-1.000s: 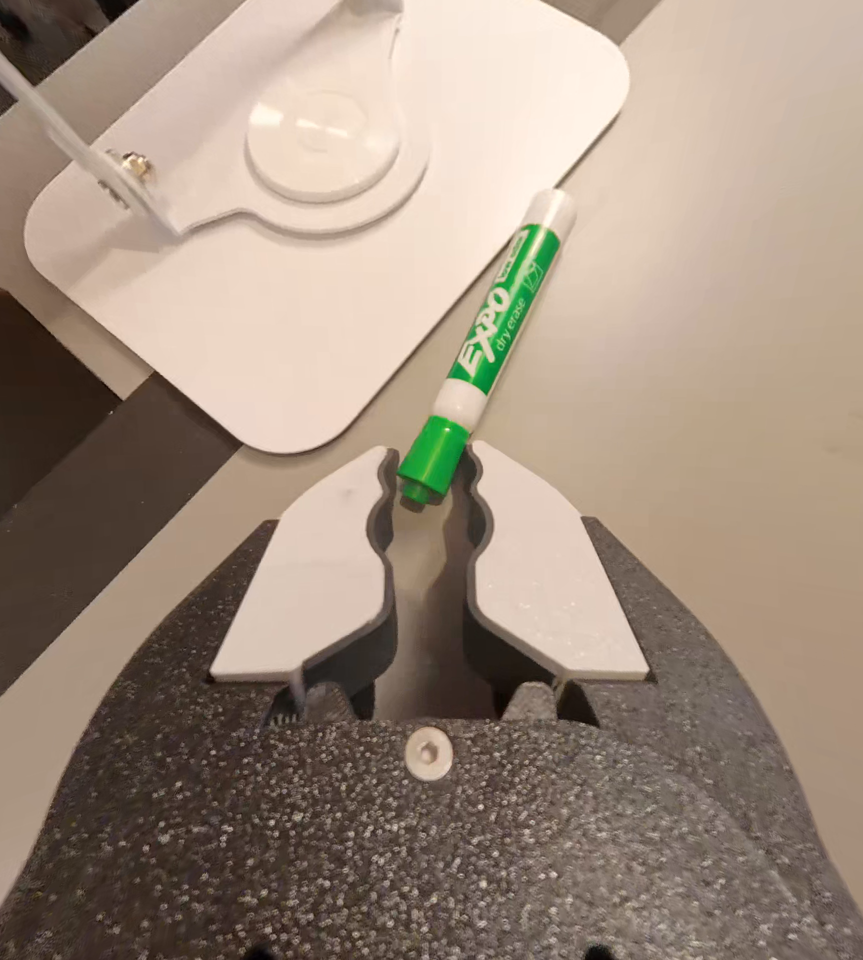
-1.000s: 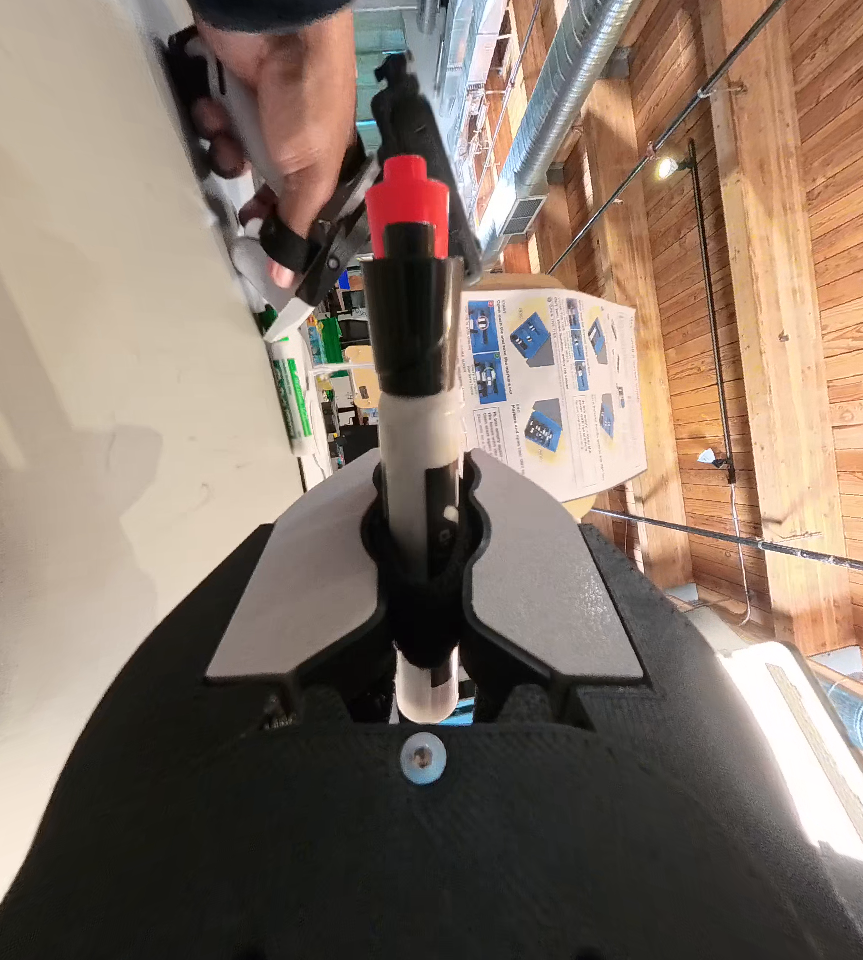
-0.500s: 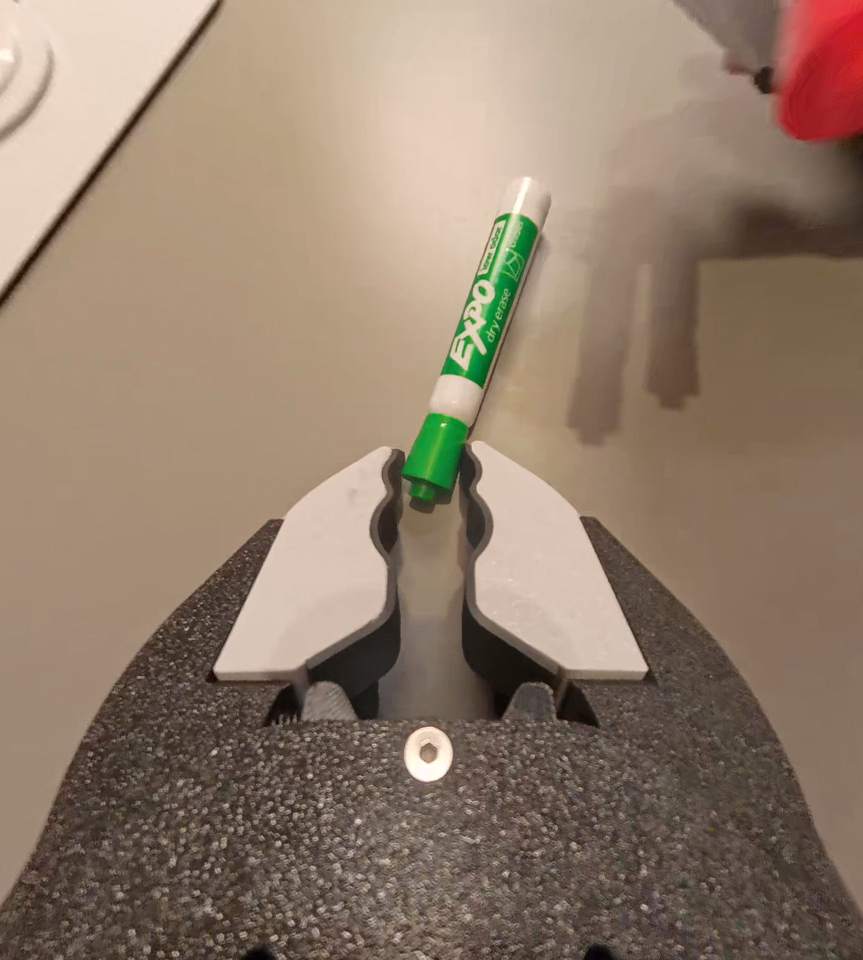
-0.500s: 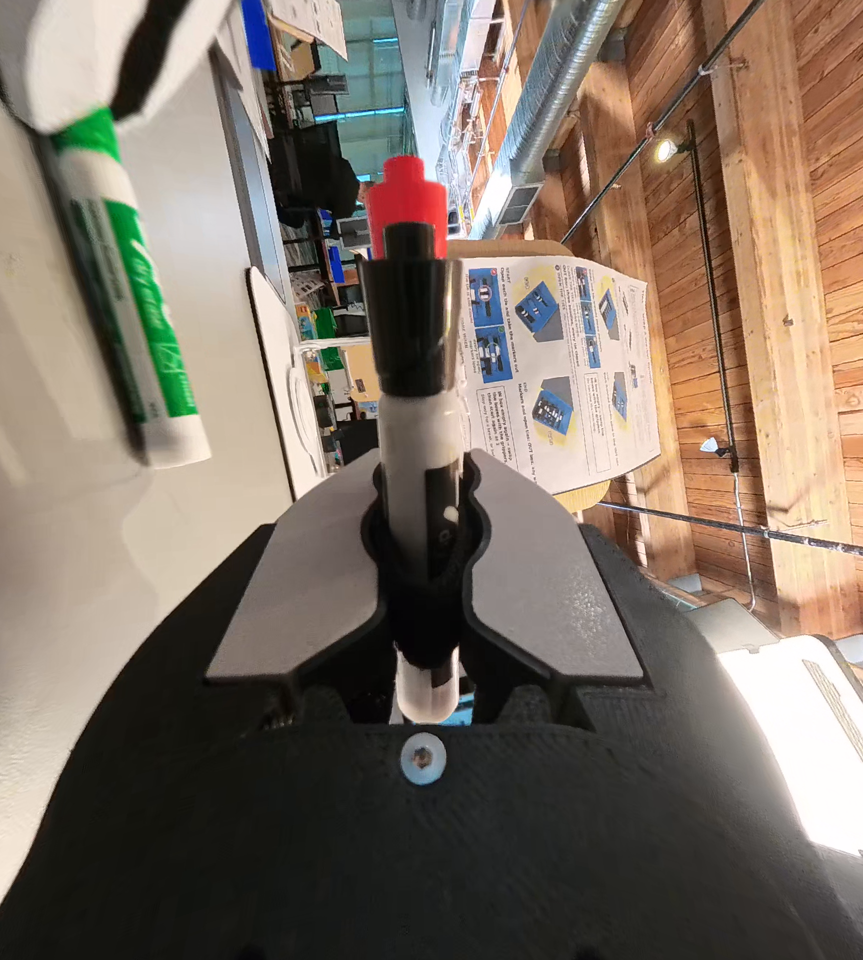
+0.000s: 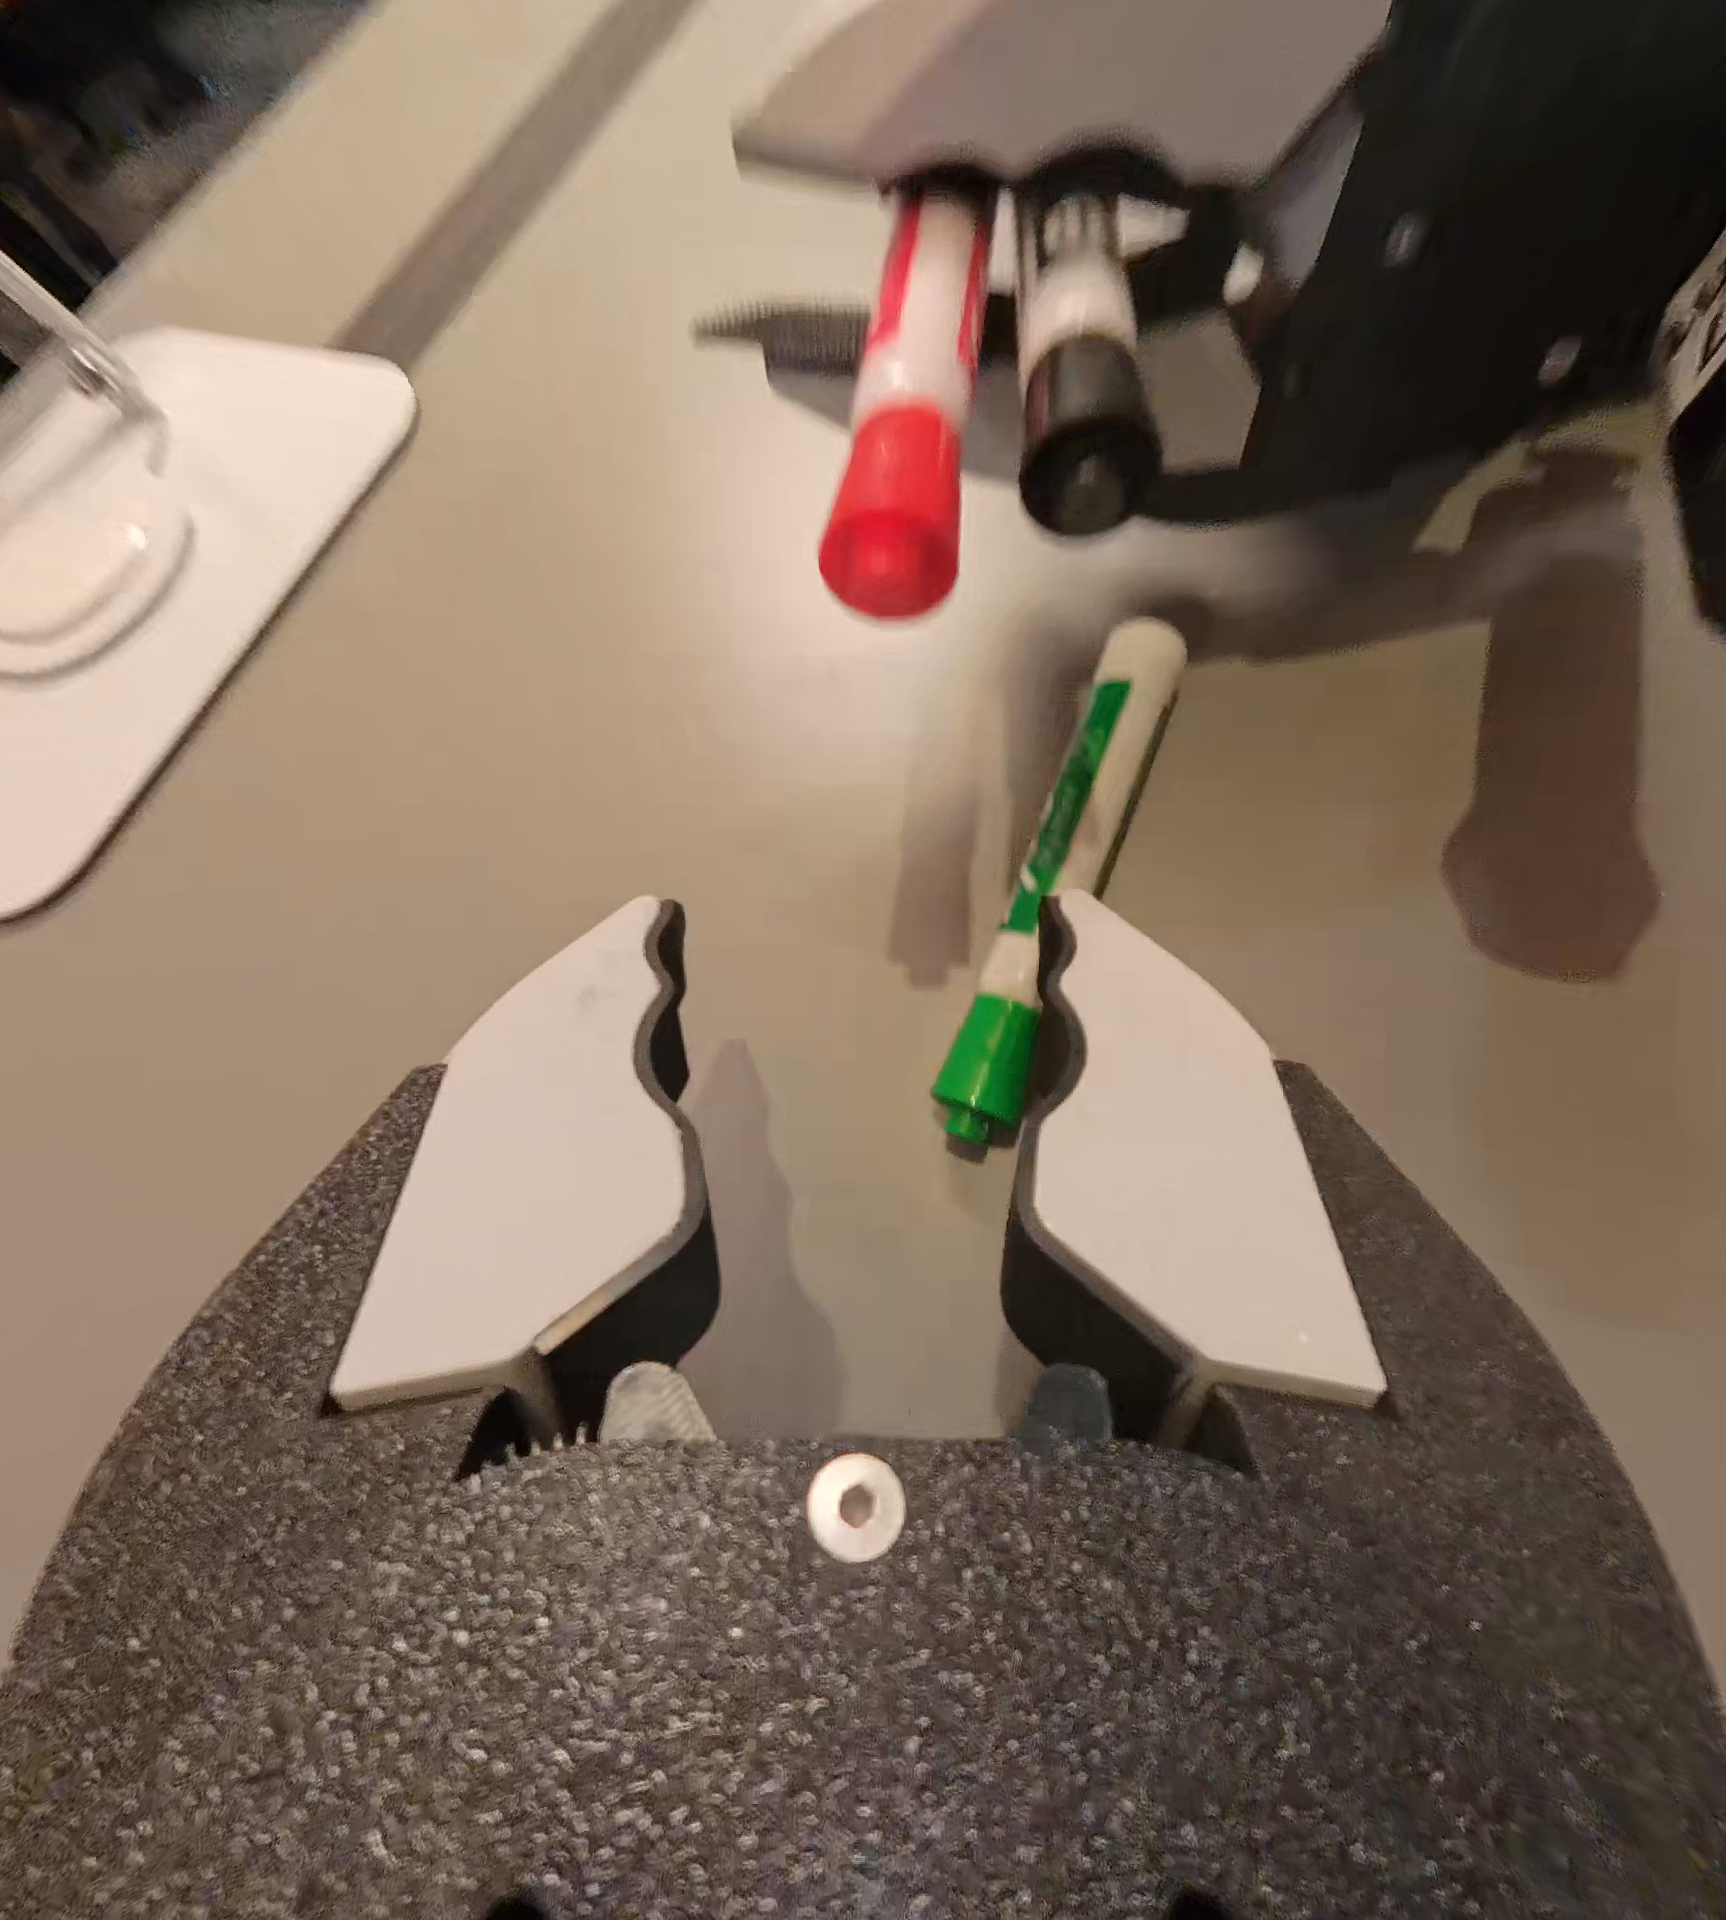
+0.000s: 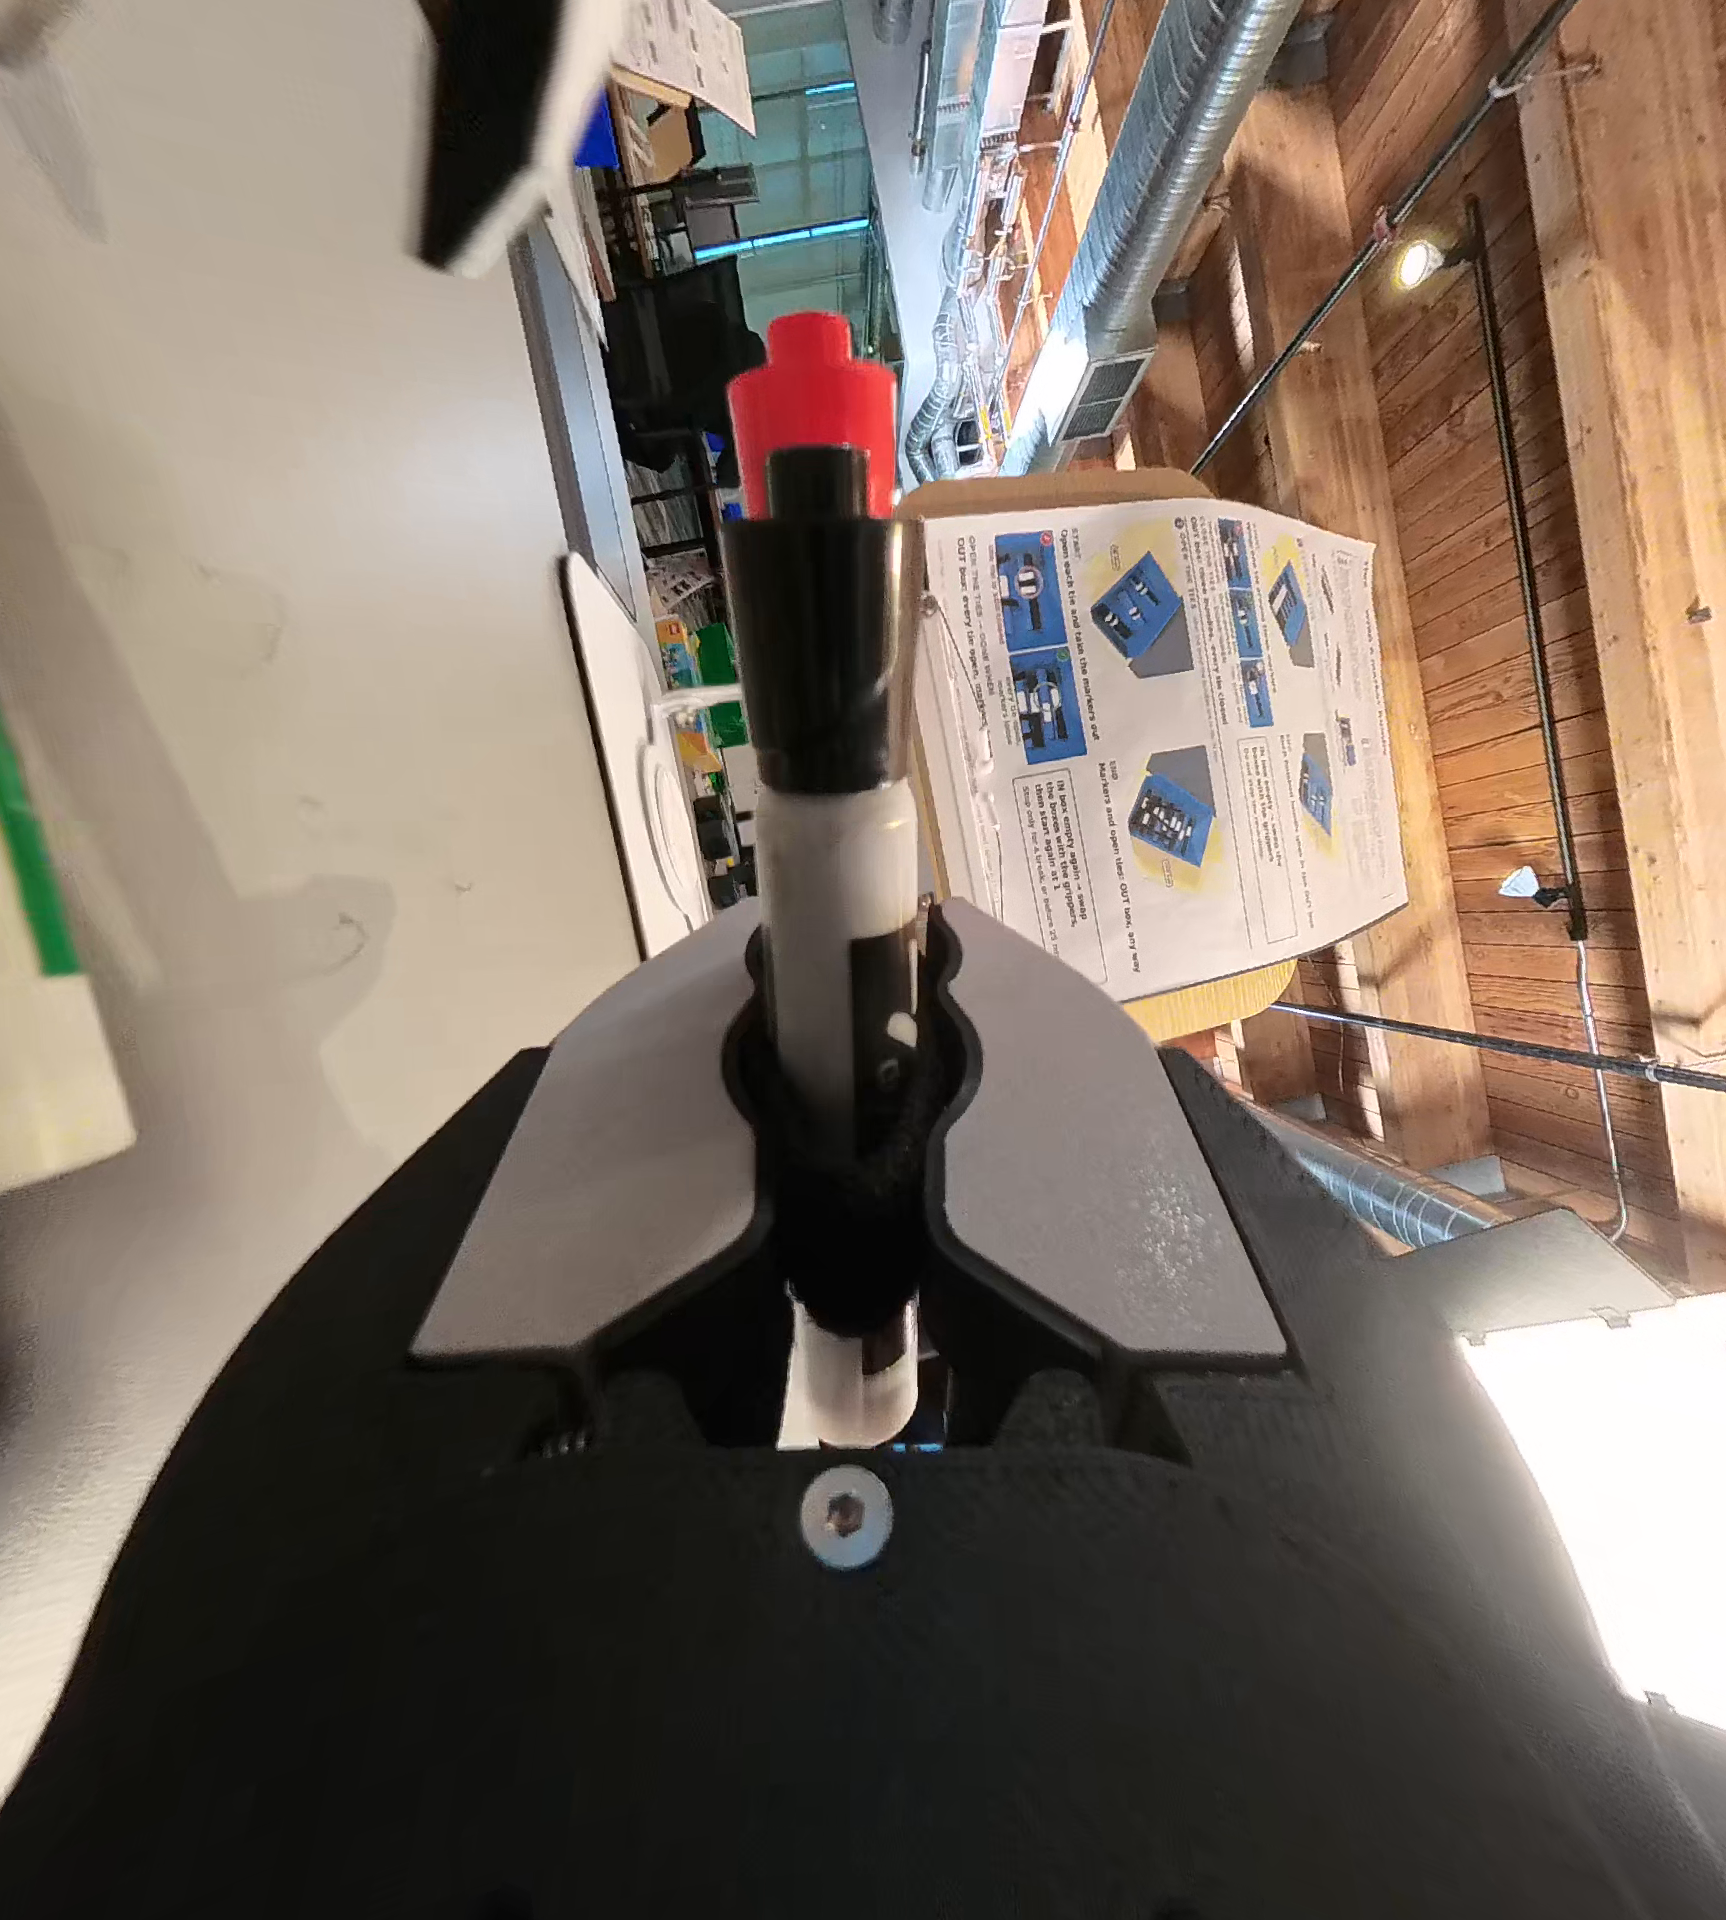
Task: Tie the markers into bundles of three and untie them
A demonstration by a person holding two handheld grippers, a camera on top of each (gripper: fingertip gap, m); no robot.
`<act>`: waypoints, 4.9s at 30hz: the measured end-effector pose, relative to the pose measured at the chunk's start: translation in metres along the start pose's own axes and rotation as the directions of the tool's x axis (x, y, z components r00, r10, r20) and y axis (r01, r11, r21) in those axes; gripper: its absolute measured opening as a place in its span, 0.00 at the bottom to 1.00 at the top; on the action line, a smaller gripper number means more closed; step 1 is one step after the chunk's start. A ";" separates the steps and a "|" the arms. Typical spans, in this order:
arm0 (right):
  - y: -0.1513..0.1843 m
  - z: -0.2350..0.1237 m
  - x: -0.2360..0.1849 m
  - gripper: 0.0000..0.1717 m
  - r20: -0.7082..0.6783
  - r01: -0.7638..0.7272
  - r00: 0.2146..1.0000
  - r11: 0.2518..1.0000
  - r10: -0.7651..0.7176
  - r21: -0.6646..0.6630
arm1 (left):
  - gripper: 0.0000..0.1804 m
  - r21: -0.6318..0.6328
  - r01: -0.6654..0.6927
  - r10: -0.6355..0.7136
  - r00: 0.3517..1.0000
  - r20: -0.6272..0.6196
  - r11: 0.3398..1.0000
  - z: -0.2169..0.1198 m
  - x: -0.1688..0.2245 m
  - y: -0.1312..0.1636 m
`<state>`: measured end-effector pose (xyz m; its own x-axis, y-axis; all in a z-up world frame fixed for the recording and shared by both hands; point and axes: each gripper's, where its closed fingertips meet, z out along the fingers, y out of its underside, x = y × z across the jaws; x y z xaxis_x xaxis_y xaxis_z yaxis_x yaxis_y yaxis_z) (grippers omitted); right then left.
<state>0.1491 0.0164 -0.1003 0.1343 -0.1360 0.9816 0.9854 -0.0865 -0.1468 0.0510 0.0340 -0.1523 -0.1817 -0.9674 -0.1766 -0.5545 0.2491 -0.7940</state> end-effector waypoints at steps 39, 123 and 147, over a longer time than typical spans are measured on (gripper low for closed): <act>-0.053 -0.003 -0.024 0.17 0.061 0.104 0.992 0.989 -0.111 0.107 | 0.11 0.260 -0.123 0.106 0.991 0.080 0.958 0.006 0.049 -0.049; -0.055 -0.006 -0.014 0.19 0.059 -0.010 0.998 0.985 -0.001 0.171 | 0.18 0.190 -0.050 0.069 0.993 -0.094 0.981 0.006 0.050 -0.031; -0.055 -0.005 -0.016 0.20 0.047 0.057 0.997 0.984 -0.066 0.167 | 0.12 0.248 -0.213 0.213 0.977 0.030 0.945 0.000 0.055 -0.044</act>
<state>0.0922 0.0183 -0.1082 0.0737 -0.0837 0.9938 0.9951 0.0719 -0.0678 0.0653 -0.0302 -0.1268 -0.2710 -0.8933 -0.3587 -0.2834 0.4301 -0.8571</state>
